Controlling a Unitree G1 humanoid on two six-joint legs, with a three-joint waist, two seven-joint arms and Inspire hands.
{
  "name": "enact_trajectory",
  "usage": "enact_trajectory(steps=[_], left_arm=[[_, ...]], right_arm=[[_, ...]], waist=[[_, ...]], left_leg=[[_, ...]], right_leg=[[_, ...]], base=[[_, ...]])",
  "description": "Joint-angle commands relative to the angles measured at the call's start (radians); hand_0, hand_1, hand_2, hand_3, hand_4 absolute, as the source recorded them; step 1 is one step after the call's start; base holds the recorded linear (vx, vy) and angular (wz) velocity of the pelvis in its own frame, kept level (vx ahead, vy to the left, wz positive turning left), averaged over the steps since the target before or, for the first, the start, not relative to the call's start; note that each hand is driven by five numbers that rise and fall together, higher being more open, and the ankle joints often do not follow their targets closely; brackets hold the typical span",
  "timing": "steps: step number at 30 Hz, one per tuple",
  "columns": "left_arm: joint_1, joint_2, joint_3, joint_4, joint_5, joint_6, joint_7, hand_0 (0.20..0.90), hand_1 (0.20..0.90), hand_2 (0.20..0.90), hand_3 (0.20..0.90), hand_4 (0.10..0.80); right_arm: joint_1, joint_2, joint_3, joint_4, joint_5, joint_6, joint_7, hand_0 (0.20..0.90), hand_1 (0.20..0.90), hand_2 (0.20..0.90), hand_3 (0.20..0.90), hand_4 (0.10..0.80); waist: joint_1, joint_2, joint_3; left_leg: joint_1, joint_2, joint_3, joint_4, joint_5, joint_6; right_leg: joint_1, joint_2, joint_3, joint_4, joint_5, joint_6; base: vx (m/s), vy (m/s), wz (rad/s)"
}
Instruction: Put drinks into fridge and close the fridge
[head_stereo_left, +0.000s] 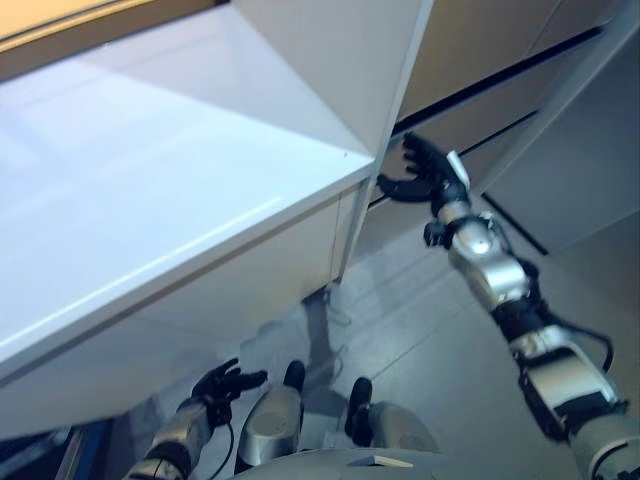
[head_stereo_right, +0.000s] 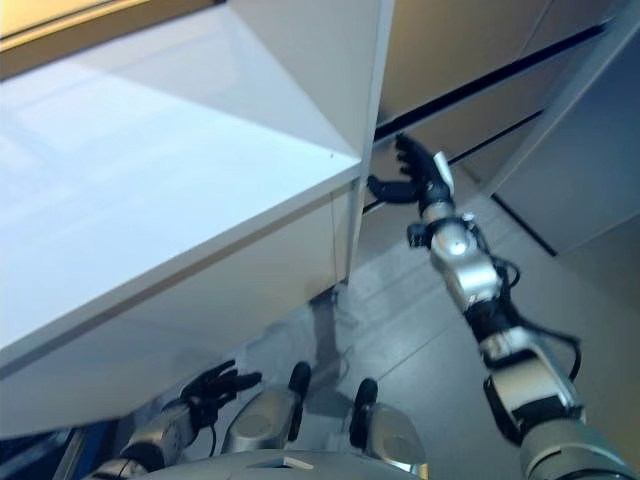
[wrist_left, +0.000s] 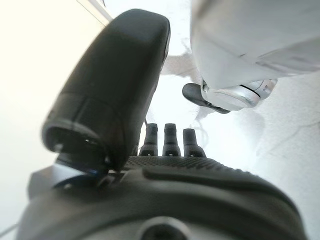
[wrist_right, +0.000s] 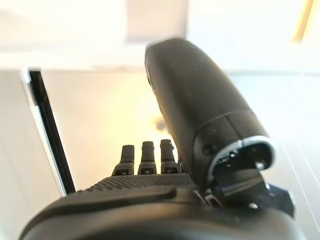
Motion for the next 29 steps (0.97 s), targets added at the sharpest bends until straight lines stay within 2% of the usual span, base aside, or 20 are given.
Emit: enact_trajectory(steps=[1,3,6,7,11,12,13,15,21,29], left_arm=[[0.042,0.016,0.032,-0.038,0.003,-0.054,0.007,0.900,0.900,0.900,0.900,0.800],[0.052,0.019,0.055,-0.026,0.015,-0.047,-0.009,0.900,0.900,0.900,0.900,0.800],[0.047,0.027,0.055,0.009,0.019,-0.052,-0.035,0.900,0.900,0.900,0.900,0.800],[0.040,0.030,0.056,0.026,0.033,-0.064,-0.054,0.900,0.900,0.900,0.900,0.800],[0.013,0.028,0.034,0.108,0.064,-0.107,-0.100,0.900,0.900,0.900,0.900,0.800],[0.009,0.022,0.032,0.137,0.074,-0.134,-0.114,0.900,0.900,0.900,0.900,0.800],[0.004,0.011,0.028,0.165,0.082,-0.156,-0.124,0.900,0.900,0.900,0.900,0.800],[-0.001,0.001,0.019,0.184,0.096,-0.171,-0.122,0.900,0.900,0.900,0.900,0.800],[-0.005,-0.026,0.001,0.240,0.131,-0.202,-0.104,0.900,0.900,0.900,0.900,0.800],[-0.005,-0.037,-0.009,0.251,0.101,-0.193,-0.090,0.900,0.900,0.900,0.900,0.800]], right_arm=[[0.163,-0.018,-0.094,-0.004,-0.060,-0.081,0.028,0.900,0.900,0.900,0.900,0.800],[0.279,0.021,-0.132,0.098,-0.085,-0.068,0.011,0.900,0.900,0.900,0.900,0.800],[0.357,0.051,-0.142,0.231,-0.163,-0.040,-0.018,0.900,0.900,0.900,0.900,0.800],[0.375,0.053,-0.150,0.303,-0.125,-0.036,-0.013,0.900,0.900,0.900,0.900,0.800],[0.404,0.091,-0.195,0.609,-0.152,-0.074,0.043,0.900,0.900,0.900,0.900,0.800],[0.411,0.105,-0.208,0.691,-0.140,-0.011,0.068,0.900,0.900,0.900,0.900,0.800],[0.418,0.124,-0.218,0.794,-0.200,0.009,0.102,0.900,0.900,0.900,0.900,0.800],[0.421,0.137,-0.206,0.859,-0.241,0.030,0.131,0.900,0.900,0.900,0.900,0.800],[0.412,0.162,-0.175,0.908,-0.225,0.069,0.152,0.900,0.900,0.900,0.900,0.800],[0.399,0.166,-0.137,0.905,-0.259,0.043,0.179,0.900,0.900,0.900,0.900,0.800]], waist=[[-0.067,0.000,-0.118],[-0.096,0.002,-0.137],[-0.119,0.006,-0.146],[-0.123,0.007,-0.148],[-0.137,0.009,-0.151],[-0.140,0.010,-0.151],[-0.143,0.011,-0.151],[-0.142,0.013,-0.152],[-0.143,0.017,-0.163],[-0.148,0.023,-0.170]], left_leg=[[0.022,-0.037,0.097,0.000,-0.094,0.057],[0.046,-0.027,0.117,-0.041,-0.086,0.053],[0.059,-0.018,0.124,-0.082,-0.068,0.046],[0.061,-0.015,0.121,-0.097,-0.060,0.043],[0.064,-0.009,0.125,-0.110,-0.056,0.038],[0.065,-0.007,0.130,-0.106,-0.058,0.038],[0.068,-0.007,0.133,-0.101,-0.063,0.041],[0.071,-0.007,0.136,-0.099,-0.066,0.042],[0.083,-0.004,0.130,-0.103,-0.068,0.038],[0.091,0.000,0.136,-0.114,-0.068,0.034]], right_leg=[[0.027,-0.023,0.065,-0.079,0.057,0.070],[0.036,-0.013,0.073,-0.105,0.064,0.076],[0.041,0.003,0.082,-0.120,0.065,0.076],[0.043,0.009,0.085,-0.124,0.066,0.077],[0.046,0.020,0.091,-0.133,0.062,0.072],[0.047,0.022,0.092,-0.133,0.061,0.071],[0.052,0.023,0.094,-0.134,0.059,0.068],[0.057,0.025,0.094,-0.138,0.058,0.066],[0.071,0.032,0.098,-0.142,0.052,0.065],[0.076,0.034,0.097,-0.149,0.050,0.070]], base=[[-0.039,-0.075,-0.20],[-0.062,-0.094,-0.33],[-0.090,-0.108,-0.38],[-0.082,-0.108,-0.24],[-0.069,-0.073,-0.17],[-0.065,-0.067,-0.06],[-0.063,-0.067,-0.01],[-0.040,-0.044,-0.07],[-0.011,-0.031,-0.10],[-0.013,-0.005,0.01]])
